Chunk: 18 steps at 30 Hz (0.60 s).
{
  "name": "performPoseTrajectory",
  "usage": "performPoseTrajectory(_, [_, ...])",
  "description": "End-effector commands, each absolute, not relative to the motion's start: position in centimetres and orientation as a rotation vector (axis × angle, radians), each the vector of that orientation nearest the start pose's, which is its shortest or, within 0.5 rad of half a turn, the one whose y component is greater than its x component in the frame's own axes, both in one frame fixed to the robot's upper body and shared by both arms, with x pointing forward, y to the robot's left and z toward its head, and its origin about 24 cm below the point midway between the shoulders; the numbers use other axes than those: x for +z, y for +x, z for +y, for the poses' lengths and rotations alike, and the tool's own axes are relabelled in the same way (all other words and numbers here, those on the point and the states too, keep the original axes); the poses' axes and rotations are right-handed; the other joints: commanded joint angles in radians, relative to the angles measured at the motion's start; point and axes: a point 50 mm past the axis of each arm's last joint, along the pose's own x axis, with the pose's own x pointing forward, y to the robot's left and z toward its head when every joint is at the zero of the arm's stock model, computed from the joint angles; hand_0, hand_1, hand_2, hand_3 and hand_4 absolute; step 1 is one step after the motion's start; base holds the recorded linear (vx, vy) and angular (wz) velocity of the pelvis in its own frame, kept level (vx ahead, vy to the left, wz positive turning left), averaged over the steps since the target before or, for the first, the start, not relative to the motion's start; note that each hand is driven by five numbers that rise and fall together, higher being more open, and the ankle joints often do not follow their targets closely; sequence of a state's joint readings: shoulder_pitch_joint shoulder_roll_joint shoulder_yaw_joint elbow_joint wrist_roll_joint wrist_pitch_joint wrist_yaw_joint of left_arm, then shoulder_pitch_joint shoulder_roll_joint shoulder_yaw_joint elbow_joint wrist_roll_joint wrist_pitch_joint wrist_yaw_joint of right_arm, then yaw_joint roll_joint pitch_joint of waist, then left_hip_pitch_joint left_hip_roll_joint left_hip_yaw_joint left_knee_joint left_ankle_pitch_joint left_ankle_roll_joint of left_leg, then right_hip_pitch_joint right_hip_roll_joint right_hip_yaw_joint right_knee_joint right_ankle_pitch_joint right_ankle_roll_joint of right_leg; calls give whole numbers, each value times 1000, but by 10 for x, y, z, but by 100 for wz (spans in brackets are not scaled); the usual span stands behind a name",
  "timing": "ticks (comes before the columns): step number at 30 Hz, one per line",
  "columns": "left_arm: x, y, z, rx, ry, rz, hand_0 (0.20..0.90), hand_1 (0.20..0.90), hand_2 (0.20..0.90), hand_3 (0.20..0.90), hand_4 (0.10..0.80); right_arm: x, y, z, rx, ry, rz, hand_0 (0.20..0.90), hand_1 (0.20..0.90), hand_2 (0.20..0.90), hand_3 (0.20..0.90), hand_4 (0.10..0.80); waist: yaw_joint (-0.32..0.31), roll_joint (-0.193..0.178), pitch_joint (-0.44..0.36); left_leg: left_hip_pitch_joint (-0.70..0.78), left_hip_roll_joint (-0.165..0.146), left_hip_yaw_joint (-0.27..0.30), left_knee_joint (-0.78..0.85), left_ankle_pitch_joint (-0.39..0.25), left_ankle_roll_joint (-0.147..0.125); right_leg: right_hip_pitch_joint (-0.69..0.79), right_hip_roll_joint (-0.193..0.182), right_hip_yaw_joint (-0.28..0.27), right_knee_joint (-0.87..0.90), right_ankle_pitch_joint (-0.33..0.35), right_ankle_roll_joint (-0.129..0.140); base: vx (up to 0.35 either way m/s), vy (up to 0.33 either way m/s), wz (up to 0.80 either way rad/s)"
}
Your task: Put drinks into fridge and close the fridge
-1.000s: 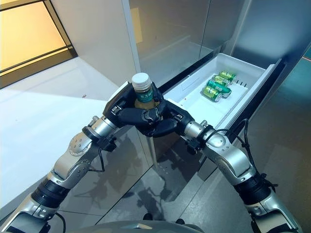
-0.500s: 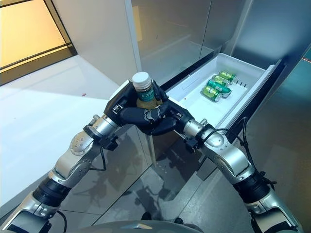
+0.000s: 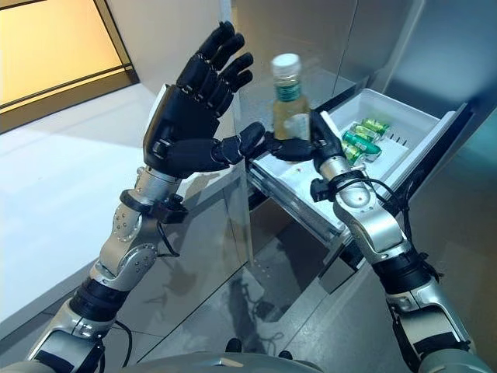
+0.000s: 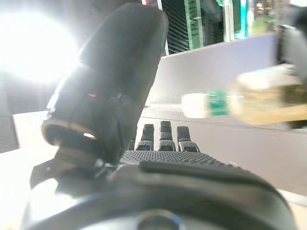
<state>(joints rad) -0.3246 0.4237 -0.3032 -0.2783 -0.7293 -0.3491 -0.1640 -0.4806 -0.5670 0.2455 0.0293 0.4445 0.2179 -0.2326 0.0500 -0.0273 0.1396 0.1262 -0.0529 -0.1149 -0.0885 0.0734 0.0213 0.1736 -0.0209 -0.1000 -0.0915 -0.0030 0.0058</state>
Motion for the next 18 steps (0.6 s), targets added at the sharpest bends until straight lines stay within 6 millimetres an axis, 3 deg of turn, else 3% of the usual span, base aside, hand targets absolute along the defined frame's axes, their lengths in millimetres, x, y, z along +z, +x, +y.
performPoseTrajectory(1, [229,252,112,-774,-450,-849,900,900,900,900,800,273,317,-179,-46,-71,-740,300,300,300,200,100,-5,-25,-111,14,5,19,1,-72,-4,-21,3,35,4,38,25,34,-5,3])
performPoseTrajectory(8, [203,257,98,-950,-638,-623,900,900,900,900,800,285,329,-217,-277,-125,-756,300,300,300,200,100,20,-24,-106,17,7,16,1,-71,-9,-15,0,12,4,37,22,40,1,9])
performPoseTrajectory(13, [160,248,85,-1120,-761,-305,900,900,900,900,800,286,342,-257,-424,-199,-678,300,300,300,200,100,57,-23,-103,17,6,-1,1,-69,-15,-10,-4,-16,4,36,21,62,7,15])
performPoseTrajectory(17, [112,233,89,-1104,-886,-10,900,900,900,900,800,276,352,-291,-503,-260,-546,300,300,300,200,100,88,-16,-92,17,5,-17,1,-64,-17,-6,-8,-37,4,36,22,75,32,13])
performPoseTrajectory(18, [110,232,89,-1105,-889,-2,900,900,900,900,800,276,352,-292,-505,-262,-543,300,300,300,200,100,89,-15,-91,17,5,-18,1,-64,-17,-6,-8,-39,4,36,22,51,31,15])
